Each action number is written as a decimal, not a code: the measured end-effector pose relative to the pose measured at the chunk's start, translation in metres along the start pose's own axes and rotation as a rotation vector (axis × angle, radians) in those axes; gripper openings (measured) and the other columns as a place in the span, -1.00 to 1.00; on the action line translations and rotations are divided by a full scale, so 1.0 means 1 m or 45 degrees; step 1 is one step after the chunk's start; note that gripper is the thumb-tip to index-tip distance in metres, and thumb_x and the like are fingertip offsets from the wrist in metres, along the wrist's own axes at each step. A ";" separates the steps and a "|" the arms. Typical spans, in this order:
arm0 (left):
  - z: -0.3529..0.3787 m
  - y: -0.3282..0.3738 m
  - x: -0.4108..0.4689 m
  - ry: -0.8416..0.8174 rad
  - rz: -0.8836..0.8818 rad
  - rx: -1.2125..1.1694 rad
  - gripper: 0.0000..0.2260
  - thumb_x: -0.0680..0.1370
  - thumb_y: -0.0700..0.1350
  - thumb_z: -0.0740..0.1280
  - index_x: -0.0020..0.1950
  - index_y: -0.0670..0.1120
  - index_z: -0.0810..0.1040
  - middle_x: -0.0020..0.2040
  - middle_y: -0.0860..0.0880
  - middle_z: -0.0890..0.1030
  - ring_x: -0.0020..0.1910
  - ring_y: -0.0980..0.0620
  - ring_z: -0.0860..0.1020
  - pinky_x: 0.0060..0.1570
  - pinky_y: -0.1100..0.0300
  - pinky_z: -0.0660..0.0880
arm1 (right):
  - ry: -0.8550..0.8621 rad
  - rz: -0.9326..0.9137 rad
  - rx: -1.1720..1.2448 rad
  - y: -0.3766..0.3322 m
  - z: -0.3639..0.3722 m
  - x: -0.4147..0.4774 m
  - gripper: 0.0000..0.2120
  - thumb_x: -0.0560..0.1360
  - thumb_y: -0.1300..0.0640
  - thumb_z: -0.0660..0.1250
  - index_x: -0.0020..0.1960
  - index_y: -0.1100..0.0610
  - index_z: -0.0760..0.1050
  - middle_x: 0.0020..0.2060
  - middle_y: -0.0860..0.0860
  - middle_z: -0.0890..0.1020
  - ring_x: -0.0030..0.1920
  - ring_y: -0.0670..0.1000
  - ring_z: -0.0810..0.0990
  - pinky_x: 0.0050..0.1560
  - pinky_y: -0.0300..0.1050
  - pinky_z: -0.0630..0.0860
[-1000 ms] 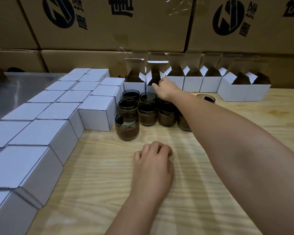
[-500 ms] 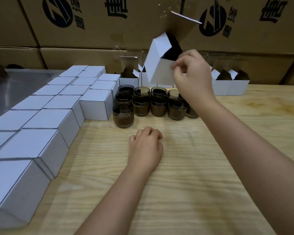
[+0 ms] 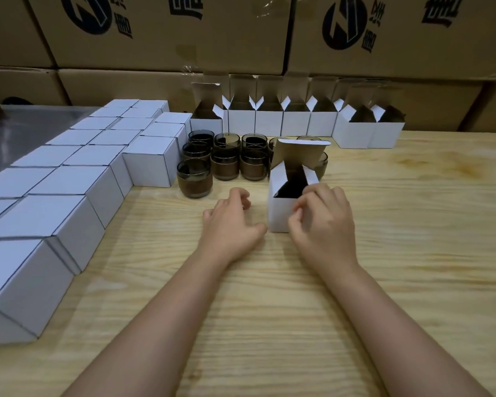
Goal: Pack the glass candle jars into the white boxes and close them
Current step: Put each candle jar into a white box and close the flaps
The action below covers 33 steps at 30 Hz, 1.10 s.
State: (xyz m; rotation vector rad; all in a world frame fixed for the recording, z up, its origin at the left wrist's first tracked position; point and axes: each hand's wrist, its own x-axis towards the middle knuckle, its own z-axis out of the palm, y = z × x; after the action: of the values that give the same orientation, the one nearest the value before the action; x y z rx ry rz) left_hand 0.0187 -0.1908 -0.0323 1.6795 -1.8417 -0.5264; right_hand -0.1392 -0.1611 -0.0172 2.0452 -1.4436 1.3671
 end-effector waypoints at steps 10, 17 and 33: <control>-0.008 0.001 -0.008 -0.118 0.135 -0.210 0.09 0.19 0.42 0.36 0.55 0.20 -0.18 0.48 0.23 0.28 0.47 0.20 0.22 0.30 0.14 0.05 | 0.043 -0.081 0.251 0.004 0.002 -0.002 -0.85 0.36 0.24 0.20 -0.28 0.26 0.52 -0.26 0.09 0.57 -0.26 0.15 0.47 -0.23 0.11 0.46; -0.013 0.006 -0.010 -0.108 0.086 -0.477 -0.02 0.09 0.33 0.46 0.46 0.29 0.15 0.27 0.16 0.50 0.26 0.14 0.50 0.39 -0.08 0.28 | 0.105 0.005 0.550 0.001 0.001 -0.003 -0.78 0.44 0.19 0.25 -0.05 0.29 0.59 0.00 0.09 0.42 -0.14 0.02 0.43 -0.12 -0.19 0.44; -0.015 0.005 -0.010 -0.196 0.075 -0.508 -0.08 0.07 0.30 0.52 0.36 0.40 0.19 0.26 0.21 0.51 0.29 0.12 0.48 0.41 -0.10 0.24 | 0.126 0.654 0.708 0.015 0.009 0.005 -0.68 0.48 0.30 0.12 0.11 0.06 0.52 0.10 -0.02 0.40 -0.10 -0.28 0.45 -0.08 -0.36 0.45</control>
State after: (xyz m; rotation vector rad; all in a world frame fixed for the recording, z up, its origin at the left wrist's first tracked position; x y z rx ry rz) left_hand 0.0245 -0.1791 -0.0192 1.3446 -1.7415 -0.9507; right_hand -0.1467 -0.1770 -0.0221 1.9170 -1.7695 2.2570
